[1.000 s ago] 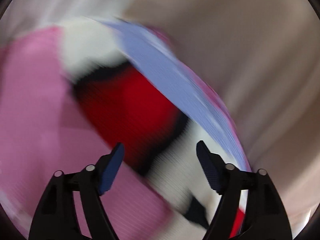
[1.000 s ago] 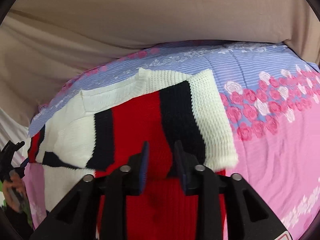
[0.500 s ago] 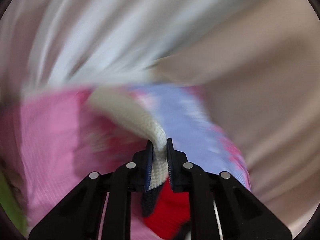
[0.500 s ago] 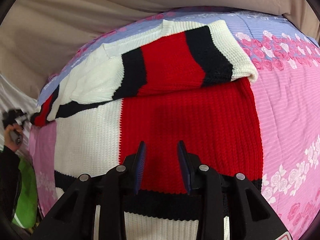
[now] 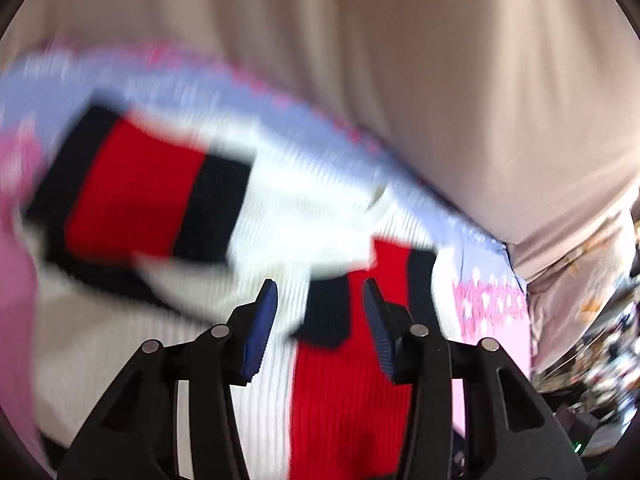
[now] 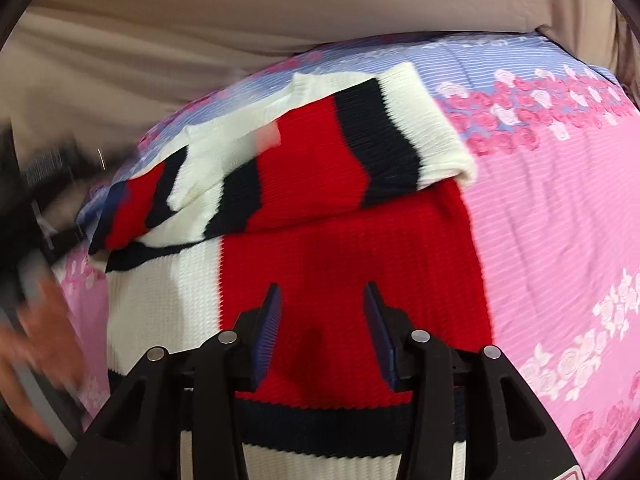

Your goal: Fold small clothes

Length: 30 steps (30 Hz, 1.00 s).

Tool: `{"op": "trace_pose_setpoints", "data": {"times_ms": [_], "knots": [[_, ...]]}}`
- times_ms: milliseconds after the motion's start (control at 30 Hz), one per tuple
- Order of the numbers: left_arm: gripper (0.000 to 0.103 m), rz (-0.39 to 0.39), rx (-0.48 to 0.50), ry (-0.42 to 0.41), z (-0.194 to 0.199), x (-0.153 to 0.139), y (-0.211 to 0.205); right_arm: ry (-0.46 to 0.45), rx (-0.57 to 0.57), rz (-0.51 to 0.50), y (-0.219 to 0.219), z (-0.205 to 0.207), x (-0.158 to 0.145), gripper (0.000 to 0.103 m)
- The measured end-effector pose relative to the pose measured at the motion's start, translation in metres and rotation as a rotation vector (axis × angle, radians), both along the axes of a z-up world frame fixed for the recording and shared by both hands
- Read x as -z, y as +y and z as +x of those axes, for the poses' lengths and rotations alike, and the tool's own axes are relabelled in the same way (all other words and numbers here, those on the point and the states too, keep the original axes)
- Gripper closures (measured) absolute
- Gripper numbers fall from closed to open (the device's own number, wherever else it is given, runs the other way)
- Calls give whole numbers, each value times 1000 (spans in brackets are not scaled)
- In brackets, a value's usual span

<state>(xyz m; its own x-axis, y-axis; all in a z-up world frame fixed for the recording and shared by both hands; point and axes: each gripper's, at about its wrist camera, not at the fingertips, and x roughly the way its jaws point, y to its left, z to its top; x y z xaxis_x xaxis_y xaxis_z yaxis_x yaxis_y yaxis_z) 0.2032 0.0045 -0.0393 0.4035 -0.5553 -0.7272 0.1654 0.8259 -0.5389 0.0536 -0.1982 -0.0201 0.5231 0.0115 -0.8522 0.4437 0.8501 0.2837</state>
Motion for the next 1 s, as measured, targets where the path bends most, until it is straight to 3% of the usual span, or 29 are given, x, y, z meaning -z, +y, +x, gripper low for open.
{"op": "trace_pose_setpoints", "data": {"times_ms": [100, 300, 433, 567, 667, 700, 733, 767, 833, 900, 1000], "knots": [[46, -40, -133, 48, 3, 12, 42, -23, -1, 3, -12, 6, -1, 55], [43, -139, -434, 160, 37, 34, 139, -66, -45, 96, -23, 76, 4, 50], [43, -168, -508, 164, 47, 46, 161, -55, -70, 144, -20, 139, 21, 50], [43, -277, -612, 212, 40, 64, 190, -30, -49, 219, -19, 173, 46, 49], [44, -354, -660, 232, 37, 69, 203, -52, -39, 202, -9, 185, 46, 50], [44, -348, -664, 231, 38, 68, 204, -62, -47, 215, -7, 191, 44, 61], [45, -336, -664, 228, 39, 66, 203, -77, -56, 229, -4, 195, 41, 86], [48, -318, -670, 218, 38, 62, 203, -88, -75, 241, -2, 200, 38, 97], [59, -288, -687, 179, 34, 52, 203, -146, -85, 236, -2, 200, 21, 97], [81, -269, -674, 144, 34, 44, 200, -233, -93, 220, -8, 187, -8, 97], [92, -208, -603, 165, 42, 46, 187, -321, -65, 131, -27, 152, -47, 97]]}}
